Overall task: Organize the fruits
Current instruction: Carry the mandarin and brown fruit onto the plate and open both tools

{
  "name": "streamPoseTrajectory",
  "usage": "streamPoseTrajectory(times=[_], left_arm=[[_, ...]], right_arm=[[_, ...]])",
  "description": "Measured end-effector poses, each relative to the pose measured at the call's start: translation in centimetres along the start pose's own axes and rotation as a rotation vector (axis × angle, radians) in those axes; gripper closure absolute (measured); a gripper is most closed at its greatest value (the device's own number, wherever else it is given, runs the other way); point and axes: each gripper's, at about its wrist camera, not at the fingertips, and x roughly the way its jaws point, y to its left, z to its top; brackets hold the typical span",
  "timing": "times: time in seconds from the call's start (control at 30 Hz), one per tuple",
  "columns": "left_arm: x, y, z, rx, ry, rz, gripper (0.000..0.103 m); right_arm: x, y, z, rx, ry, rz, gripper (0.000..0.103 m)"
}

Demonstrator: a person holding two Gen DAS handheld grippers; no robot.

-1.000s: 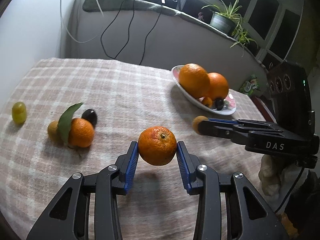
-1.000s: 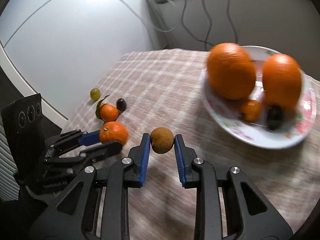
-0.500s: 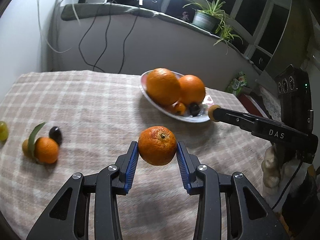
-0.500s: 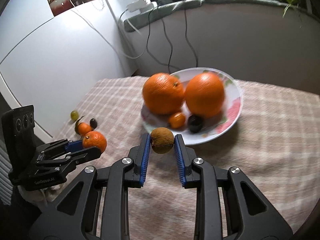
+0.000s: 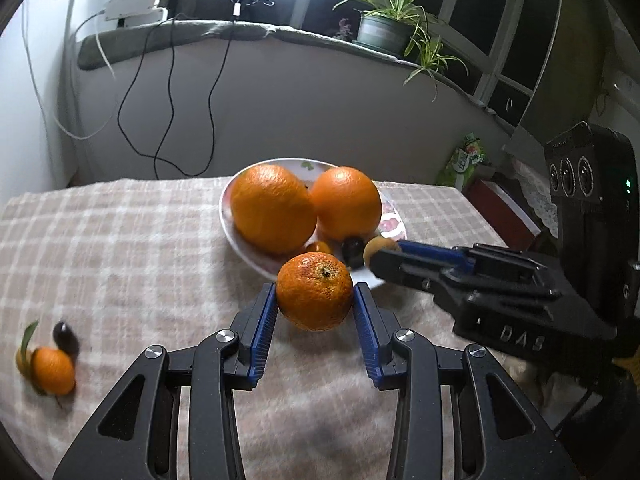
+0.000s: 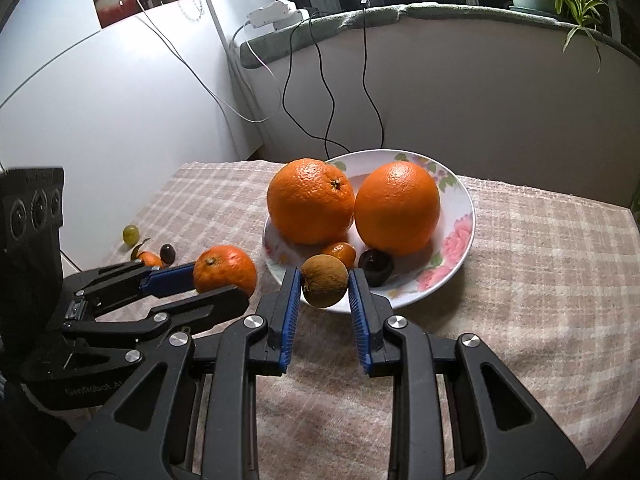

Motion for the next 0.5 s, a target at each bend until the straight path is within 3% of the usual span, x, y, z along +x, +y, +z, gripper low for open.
streamPoseTrajectory(times=[0.5], left_arm=[[2.7, -0.2, 0.8, 0.021, 0.019, 0.018, 0.066]], right_arm=[[0.9, -1.3, 0.5, 0.009, 0.01, -0.034, 0.077]])
